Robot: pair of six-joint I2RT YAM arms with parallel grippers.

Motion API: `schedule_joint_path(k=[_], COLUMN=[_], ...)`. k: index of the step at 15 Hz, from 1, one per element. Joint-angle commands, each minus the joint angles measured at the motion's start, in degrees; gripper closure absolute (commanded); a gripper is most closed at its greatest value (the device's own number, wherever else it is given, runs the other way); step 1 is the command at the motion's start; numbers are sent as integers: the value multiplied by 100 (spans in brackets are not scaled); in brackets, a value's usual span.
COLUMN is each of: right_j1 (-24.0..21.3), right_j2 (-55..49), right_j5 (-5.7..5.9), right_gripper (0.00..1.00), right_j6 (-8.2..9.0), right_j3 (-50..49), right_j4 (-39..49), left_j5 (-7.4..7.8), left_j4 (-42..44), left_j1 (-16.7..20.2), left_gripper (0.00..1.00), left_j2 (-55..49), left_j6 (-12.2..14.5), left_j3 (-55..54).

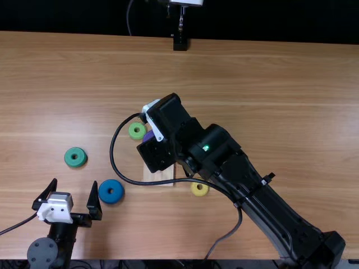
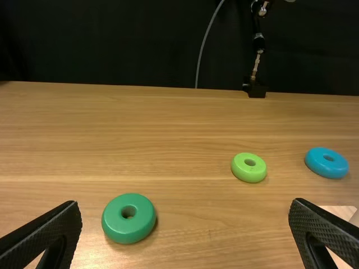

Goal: Build the Hanoi tower: stack the rings onto the peg from bottom to top in this color order: purple, dark blue, light blue, dark green, light green, yellow, orange.

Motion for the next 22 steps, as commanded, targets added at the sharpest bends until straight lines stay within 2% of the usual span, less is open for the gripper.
schedule_joint_path(k=[1,22], right_j1=[63,142], right_j2=[135,135], right_j5=[-18,-18], right_gripper=[100,100], right_j6=[63,63], right_j3=[137,-223], right_j4=[-2,-23], left_j5=[12,12], left_j4=[-87,-87], left_j1=[10,19], left_gripper=[0,0], left_j2=[-62,-62], left_j6=[73,73], left_j3=[-261,-261])
